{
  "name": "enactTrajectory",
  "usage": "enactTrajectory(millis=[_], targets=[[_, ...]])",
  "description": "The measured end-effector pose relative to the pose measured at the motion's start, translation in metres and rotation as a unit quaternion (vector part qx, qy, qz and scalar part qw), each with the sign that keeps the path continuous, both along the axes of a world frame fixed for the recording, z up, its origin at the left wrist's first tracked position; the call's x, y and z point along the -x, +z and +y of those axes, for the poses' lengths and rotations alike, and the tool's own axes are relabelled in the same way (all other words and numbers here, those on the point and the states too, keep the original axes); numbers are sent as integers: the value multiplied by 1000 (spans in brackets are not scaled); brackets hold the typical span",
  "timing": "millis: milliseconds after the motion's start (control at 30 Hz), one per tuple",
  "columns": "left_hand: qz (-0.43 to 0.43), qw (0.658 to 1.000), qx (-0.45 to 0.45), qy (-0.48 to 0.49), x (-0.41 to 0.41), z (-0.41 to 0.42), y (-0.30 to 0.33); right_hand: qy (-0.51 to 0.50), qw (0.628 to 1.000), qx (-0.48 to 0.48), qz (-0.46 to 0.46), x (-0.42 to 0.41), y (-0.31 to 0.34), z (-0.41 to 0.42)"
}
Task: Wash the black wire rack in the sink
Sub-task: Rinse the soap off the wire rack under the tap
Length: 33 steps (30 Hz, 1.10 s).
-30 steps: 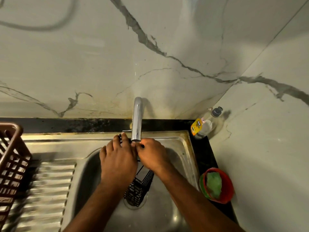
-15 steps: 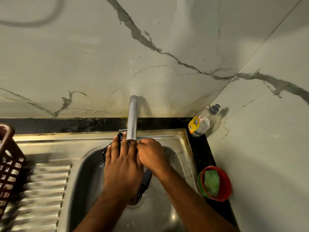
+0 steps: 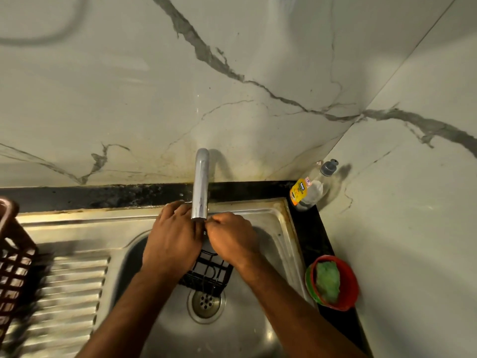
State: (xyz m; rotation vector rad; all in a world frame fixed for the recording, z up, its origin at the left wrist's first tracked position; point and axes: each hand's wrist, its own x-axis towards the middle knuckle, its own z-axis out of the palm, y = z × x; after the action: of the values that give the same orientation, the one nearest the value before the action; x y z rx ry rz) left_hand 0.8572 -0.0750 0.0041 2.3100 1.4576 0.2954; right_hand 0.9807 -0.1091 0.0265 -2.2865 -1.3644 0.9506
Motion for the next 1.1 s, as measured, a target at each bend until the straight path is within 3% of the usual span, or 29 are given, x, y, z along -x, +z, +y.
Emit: enactTrajectory(millis=[167,300,400,600,733,833,900,967,1100], targets=[[21,995,58,81,12,17,11,79,985,-47,-145,10,15,3],[-59,968,134,205,21,19,-1,85,978,-102,-158,19,2,10],[-82,937,159,300,25,19,-7,73,981,-77,-162,23,-7,11],[-149,914,165,339,14,7,-12,95,967,-76,-225,53,-17,1],[-173,902,159,362,19,1,-15,83,981,-85,-151,27,-12,3],[-225,878,175,385,30,1,-16,51,994,-28,92,5,-11,14],[-282,851,212,388,40,0,-15,16,971,-7,238,-6,-16,21],[-320,839,246,364,48,-3,-16,-1,967,-19,254,-8,-21,22],[-273,887,208,309,49,-5,-15,-4,980,-34,196,8,-16,21]])
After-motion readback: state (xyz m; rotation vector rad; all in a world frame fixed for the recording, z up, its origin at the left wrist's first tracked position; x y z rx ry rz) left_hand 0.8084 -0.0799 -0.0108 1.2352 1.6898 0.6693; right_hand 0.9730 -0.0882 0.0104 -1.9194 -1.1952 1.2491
